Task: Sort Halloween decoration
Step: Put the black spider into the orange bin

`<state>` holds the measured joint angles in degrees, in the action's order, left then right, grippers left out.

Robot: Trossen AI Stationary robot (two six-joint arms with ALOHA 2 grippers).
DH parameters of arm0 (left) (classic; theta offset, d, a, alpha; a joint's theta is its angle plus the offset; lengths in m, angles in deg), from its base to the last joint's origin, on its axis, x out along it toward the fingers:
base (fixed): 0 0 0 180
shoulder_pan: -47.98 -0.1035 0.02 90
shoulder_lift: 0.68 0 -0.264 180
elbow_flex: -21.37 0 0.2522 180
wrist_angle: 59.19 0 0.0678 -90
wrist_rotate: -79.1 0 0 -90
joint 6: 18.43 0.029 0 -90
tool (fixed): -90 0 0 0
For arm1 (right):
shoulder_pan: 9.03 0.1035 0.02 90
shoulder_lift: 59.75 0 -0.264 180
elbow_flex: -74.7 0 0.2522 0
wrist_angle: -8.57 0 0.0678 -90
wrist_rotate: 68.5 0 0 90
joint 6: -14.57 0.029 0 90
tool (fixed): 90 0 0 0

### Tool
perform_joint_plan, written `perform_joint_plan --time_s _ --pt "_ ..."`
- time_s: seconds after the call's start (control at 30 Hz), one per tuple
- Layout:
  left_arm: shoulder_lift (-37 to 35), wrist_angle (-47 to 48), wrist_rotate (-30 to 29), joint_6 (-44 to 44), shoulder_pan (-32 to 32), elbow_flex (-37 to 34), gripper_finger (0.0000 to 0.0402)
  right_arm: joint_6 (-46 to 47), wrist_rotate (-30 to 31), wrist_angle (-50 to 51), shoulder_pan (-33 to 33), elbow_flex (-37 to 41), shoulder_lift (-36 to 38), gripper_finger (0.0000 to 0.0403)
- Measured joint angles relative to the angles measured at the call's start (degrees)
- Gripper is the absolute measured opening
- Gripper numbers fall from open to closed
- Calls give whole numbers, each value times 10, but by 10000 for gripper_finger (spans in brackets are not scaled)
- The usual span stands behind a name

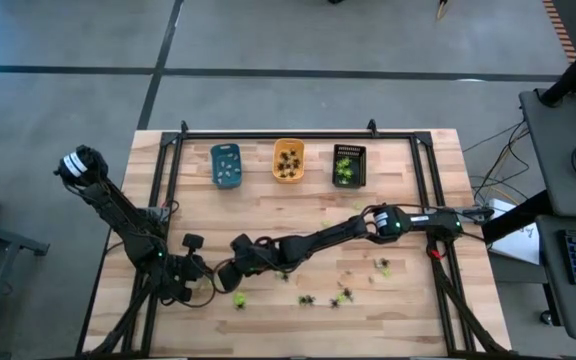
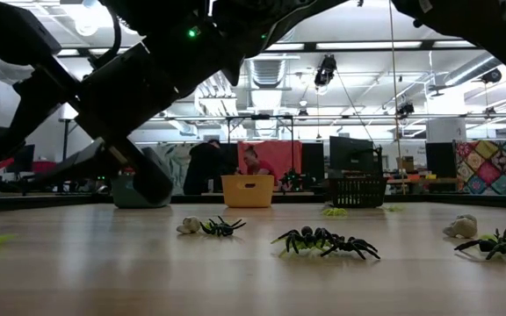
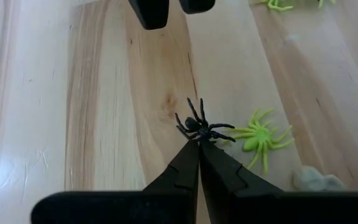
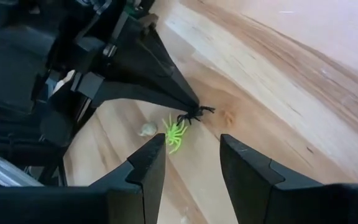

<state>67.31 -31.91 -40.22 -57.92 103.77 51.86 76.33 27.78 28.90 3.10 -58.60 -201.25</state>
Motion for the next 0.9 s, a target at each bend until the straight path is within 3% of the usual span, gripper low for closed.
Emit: perform_joint_plan --time_s 0.67,0.9 --pt "1 -15 -12 -3 0 -1 0 -44 62 -18 6 15 -1 141" --pt "1 -22 -13 -3 0 -4 0 -135 56 -116 12 16 -36 141"
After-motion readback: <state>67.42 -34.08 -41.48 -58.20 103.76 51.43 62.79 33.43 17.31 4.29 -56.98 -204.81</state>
